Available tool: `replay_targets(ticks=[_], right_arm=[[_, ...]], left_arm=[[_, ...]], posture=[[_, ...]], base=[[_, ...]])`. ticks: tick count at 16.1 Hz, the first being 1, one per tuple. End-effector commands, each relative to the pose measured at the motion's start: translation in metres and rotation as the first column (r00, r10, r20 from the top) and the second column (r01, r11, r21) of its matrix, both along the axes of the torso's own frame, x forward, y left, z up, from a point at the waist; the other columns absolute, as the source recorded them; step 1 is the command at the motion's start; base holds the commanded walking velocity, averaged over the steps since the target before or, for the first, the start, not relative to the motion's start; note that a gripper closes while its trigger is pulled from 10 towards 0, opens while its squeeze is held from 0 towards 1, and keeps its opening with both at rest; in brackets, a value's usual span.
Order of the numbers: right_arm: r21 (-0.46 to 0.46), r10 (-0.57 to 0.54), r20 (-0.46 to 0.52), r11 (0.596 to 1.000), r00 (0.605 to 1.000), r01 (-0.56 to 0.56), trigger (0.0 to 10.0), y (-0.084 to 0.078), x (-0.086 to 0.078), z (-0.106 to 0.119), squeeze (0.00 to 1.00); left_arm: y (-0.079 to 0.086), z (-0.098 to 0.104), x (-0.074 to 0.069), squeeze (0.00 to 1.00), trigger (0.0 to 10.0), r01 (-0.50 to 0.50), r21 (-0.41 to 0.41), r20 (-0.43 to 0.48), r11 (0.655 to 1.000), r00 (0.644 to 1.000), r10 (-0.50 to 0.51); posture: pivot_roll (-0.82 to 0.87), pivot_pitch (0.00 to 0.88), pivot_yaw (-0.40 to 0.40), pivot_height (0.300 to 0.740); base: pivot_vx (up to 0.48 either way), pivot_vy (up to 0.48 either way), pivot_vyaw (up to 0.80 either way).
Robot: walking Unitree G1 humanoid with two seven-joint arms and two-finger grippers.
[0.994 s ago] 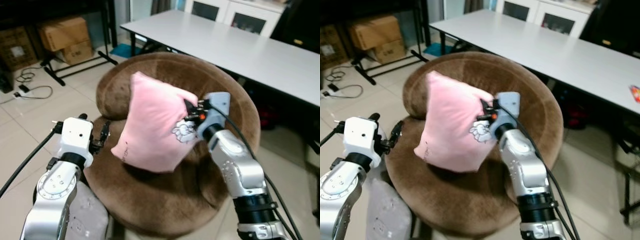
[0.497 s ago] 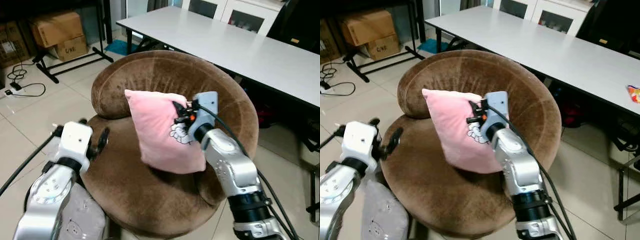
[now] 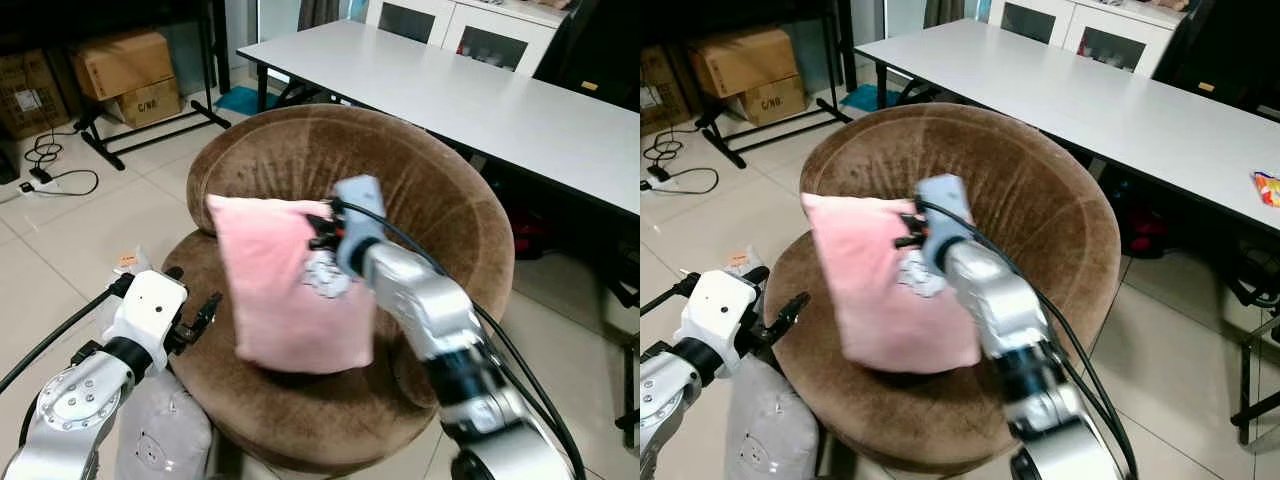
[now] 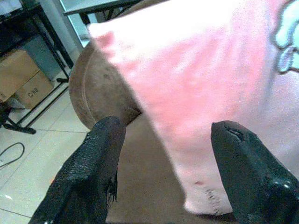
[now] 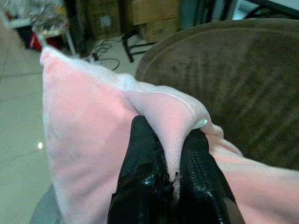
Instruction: Move the pillow to the sofa from floor
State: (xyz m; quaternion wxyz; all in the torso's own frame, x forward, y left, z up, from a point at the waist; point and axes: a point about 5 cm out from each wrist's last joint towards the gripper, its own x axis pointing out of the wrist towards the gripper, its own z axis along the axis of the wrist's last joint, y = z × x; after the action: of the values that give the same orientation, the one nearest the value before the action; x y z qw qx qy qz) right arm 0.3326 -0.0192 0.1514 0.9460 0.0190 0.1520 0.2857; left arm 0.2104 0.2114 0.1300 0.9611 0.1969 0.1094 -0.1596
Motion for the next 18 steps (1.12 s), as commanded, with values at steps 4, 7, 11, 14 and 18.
replay_targets(ticks=[4,7,11,14,18], right_arm=[[0.112,-0.19,-0.087,0.974,0.978,0.199,10.0,0.011,0.027,0.018,0.0],[0.047,-0.553,-0.217,0.817,0.804,0.574,10.0,-0.025,0.049,0.004,0.0],[0.034,-0.694,-0.333,0.667,0.638,0.744,10.0,-0.063,0.056,-0.013,0.0],[-0.016,-0.696,-0.39,0.66,0.603,0.751,10.0,-0.066,0.052,-0.029,0.0],[0.038,-0.638,-0.445,0.688,0.629,0.725,10.0,-0.053,0.055,-0.019,0.0]], left_arm=[[-0.003,0.004,-0.007,0.0,10.0,0.021,0.003,-0.005,1.0,1.0,-0.021],[-0.005,0.004,-0.011,0.0,10.0,0.015,0.0,-0.01,1.0,1.0,-0.015],[-0.006,0.003,-0.013,0.0,10.0,0.018,-0.014,-0.022,1.0,1.0,-0.018],[-0.007,0.002,-0.014,0.0,10.0,0.017,-0.02,-0.029,1.0,0.999,-0.017],[-0.006,0.002,-0.018,0.0,10.0,0.005,-0.013,-0.031,1.0,0.999,-0.006]], posture=[[0.07,0.0,-0.135,0.74],[0.06,0.0,-0.143,0.74],[0.06,0.0,-0.148,0.74],[0.06,0.0,-0.153,0.74],[0.08,0.0,-0.172,0.74]], base=[[0.0,0.0,0.0],[0.0,0.0,0.0],[0.0,0.0,0.0],[0.0,0.0,0.0],[0.0,0.0,0.0]])
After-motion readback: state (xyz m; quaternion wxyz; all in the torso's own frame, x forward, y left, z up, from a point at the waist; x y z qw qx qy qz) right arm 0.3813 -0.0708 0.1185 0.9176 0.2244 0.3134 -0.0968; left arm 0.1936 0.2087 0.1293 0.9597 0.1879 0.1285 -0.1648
